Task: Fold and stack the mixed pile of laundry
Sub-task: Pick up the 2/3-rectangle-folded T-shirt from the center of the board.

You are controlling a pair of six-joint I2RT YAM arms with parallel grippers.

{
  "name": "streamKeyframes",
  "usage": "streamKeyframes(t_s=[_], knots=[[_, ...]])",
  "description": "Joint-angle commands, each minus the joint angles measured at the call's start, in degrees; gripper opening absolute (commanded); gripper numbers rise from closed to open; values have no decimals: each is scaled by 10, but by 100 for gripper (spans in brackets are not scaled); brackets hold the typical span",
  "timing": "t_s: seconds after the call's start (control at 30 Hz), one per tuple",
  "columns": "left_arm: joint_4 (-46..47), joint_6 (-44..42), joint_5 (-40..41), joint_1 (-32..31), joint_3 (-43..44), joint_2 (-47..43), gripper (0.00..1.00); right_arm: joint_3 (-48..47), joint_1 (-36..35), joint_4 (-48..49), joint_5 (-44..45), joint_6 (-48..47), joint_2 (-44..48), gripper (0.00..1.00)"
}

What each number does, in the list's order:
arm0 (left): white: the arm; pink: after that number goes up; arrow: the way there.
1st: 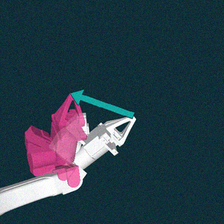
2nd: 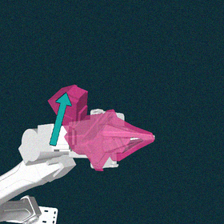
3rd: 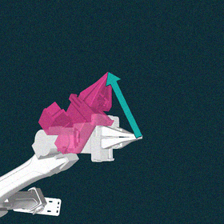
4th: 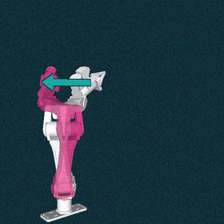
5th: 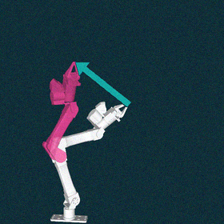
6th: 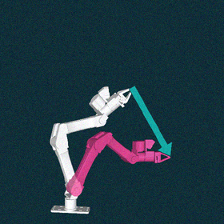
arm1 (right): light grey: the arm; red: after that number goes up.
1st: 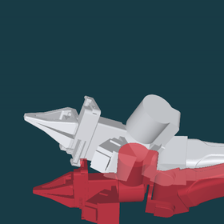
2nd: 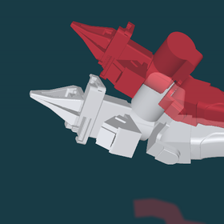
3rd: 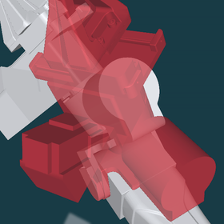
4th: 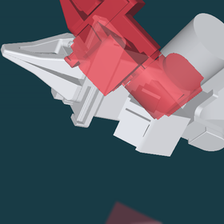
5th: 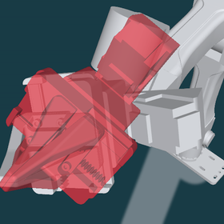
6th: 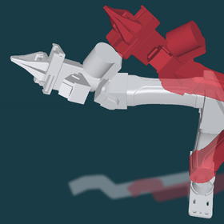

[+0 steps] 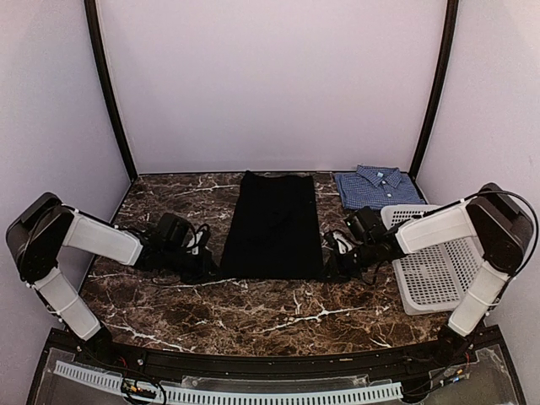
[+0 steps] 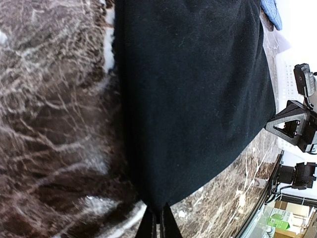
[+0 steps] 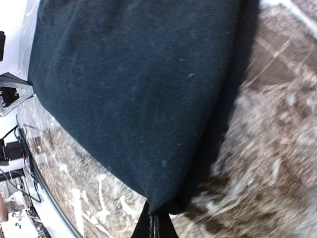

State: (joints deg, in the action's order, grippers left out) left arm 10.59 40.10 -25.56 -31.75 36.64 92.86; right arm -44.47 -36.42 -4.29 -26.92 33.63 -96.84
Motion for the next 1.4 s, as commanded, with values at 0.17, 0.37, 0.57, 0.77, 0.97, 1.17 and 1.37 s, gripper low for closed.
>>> streamKeyframes(t_s=[0.17,0.37,0.57,0.77,0.97,1.17,1.37], knots=[[-14,26,16,-63,-27,-51,0,23,-55,-15,10,20,48,0],[-4,48,25,-67,-86,-97,0,70,-57,-23,25,34,111,0],[-11,52,15,-74,-103,-128,0,88,-60,-24,16,37,130,0],[-54,54,20,-99,-109,-171,0,107,-81,-50,15,37,159,0],[-109,62,22,-131,-109,-250,0,120,-122,-66,14,61,211,0],[-228,56,66,-135,-63,-335,0,70,-122,-154,61,60,296,0],[-282,15,140,-125,45,-297,0,-26,-77,-217,94,13,283,0]])
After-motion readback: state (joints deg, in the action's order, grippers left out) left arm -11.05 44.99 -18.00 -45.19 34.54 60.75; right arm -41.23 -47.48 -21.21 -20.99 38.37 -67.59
